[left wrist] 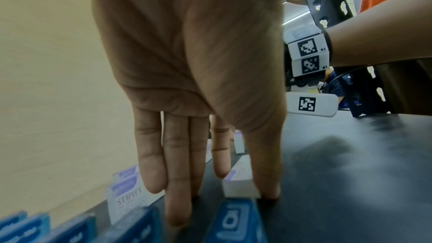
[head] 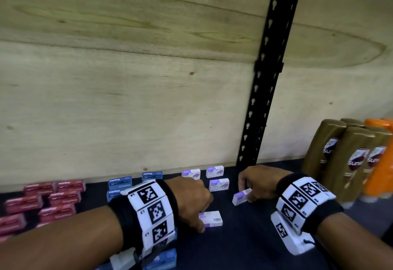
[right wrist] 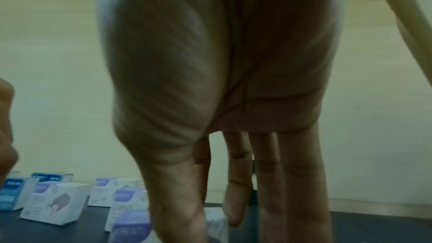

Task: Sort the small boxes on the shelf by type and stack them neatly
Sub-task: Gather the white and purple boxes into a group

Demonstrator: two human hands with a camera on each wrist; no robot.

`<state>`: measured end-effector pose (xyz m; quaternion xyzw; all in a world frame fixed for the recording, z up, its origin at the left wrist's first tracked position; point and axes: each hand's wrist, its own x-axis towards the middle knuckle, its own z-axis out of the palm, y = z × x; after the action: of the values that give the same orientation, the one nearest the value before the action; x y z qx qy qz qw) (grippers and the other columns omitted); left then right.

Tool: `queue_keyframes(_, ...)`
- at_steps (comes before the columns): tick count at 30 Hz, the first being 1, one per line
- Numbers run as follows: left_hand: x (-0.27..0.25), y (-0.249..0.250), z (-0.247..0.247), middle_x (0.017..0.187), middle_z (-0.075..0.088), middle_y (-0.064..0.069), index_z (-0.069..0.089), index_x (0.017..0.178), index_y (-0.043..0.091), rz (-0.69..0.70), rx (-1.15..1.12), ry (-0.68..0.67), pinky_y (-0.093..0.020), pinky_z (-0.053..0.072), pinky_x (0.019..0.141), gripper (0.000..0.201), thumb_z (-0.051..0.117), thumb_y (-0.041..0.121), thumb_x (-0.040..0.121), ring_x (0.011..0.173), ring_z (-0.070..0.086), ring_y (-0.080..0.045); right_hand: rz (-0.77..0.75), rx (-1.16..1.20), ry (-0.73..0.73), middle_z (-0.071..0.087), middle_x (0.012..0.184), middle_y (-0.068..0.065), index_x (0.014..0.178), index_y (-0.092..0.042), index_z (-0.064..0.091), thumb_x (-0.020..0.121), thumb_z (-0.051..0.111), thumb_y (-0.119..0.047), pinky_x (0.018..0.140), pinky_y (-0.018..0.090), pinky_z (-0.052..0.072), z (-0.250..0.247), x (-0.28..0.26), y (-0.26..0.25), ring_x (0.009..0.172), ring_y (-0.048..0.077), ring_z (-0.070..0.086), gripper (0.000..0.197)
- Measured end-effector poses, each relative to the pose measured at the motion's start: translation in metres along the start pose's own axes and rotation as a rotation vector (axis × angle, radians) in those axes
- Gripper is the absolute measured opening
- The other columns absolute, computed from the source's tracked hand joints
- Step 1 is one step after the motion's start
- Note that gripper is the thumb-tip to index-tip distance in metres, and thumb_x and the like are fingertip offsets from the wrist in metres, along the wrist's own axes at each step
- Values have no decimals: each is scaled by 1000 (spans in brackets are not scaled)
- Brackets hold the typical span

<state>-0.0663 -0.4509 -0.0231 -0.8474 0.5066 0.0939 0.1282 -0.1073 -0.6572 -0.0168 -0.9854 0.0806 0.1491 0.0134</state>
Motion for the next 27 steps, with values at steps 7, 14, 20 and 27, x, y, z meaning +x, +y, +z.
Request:
queue_keyframes(7, -4, -6, -3, 107, 64, -12, 61, 105, 8, -73, 57, -41, -35, 43, 68, 29, 51, 33, 97, 85, 56, -29, -80, 50, 35, 53, 88, -16, 100, -31, 60, 87, 69, -35, 71, 24, 41, 7, 1, -9, 88, 10, 55, 17)
queue_keyframes(14, -4, -15, -8, 108, 63, -12, 64, 105, 9, -129, 94, -4, -32, 40, 66, 25, 49, 28, 98, 85, 57, -29, -131, 35, 40, 47, 80, -13, 101, -31, 53, 90, 65, -40, 64, 24, 39, 8, 3, -17, 74, 9, 51, 19)
queue_keyframes(20, -5, -20, -4, 114, 62, -14, 64, 107, 10, -170, 58, 11, -33, 39, 70, 25, 47, 27, 99, 100, 60, -33, -97, 9, 23, 49, 94, -8, 100, -35, 53, 88, 66, -43, 77, 32, 47, 10, 3, -18, 88, 19, 57, 19)
queue_keyframes(27, -13, -23, -11, 121, 56, -14, 61, 117, 14, -205, 34, 93, -34, 42, 75, 35, 51, 41, 96, 107, 58, -34, -43, 25, 12, 41, 112, -3, 111, -38, 50, 84, 70, -43, 89, 36, 49, 8, -5, -19, 98, 22, 57, 34)
